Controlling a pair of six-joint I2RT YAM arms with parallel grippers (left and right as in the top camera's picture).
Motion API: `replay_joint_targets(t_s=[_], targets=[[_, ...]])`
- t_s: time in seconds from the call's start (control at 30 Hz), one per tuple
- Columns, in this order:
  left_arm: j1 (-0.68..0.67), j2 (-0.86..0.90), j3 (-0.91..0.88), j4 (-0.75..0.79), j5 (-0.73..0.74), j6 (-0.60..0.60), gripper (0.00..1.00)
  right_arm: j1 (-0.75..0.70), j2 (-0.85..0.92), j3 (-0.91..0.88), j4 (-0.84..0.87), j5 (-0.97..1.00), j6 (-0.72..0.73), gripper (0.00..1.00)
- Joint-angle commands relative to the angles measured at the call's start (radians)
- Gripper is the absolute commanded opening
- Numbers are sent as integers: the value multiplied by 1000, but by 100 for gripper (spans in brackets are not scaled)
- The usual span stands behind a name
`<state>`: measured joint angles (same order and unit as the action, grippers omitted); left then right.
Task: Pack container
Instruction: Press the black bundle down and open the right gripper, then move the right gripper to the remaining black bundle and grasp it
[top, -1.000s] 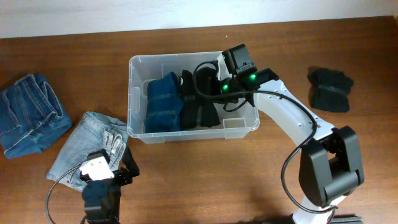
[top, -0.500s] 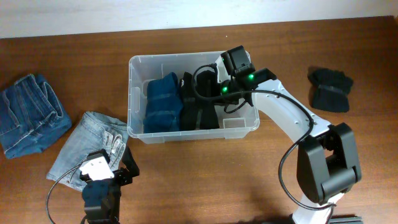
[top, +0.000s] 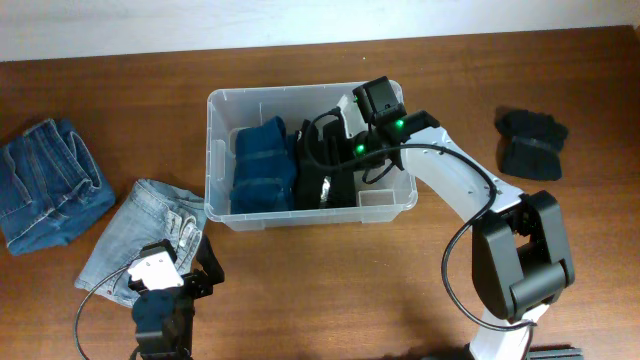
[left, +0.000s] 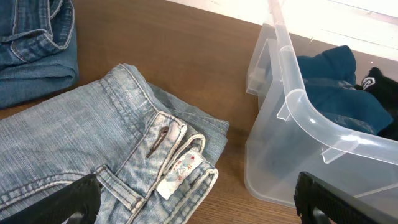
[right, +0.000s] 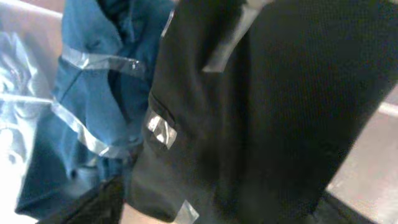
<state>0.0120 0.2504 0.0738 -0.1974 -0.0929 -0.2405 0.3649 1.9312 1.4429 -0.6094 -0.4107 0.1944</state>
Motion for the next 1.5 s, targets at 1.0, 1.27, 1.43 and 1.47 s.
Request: replay_joint_targets(t_s=[1.0,1.27,1.43,1.47], targets=[[3,-8,-14,3,11,-2,99,-732,-9,704,-785,377,-182,97],[3,-8,-14,3,11,-2,99,-944,42,704,-772,312,-184,97],[3,-8,-14,3,11,-2,99,-994,143,704,-772,223,-222,97],[3,-8,-14,3,11,-2,100,-996,167,704,-772,207,-222,97]])
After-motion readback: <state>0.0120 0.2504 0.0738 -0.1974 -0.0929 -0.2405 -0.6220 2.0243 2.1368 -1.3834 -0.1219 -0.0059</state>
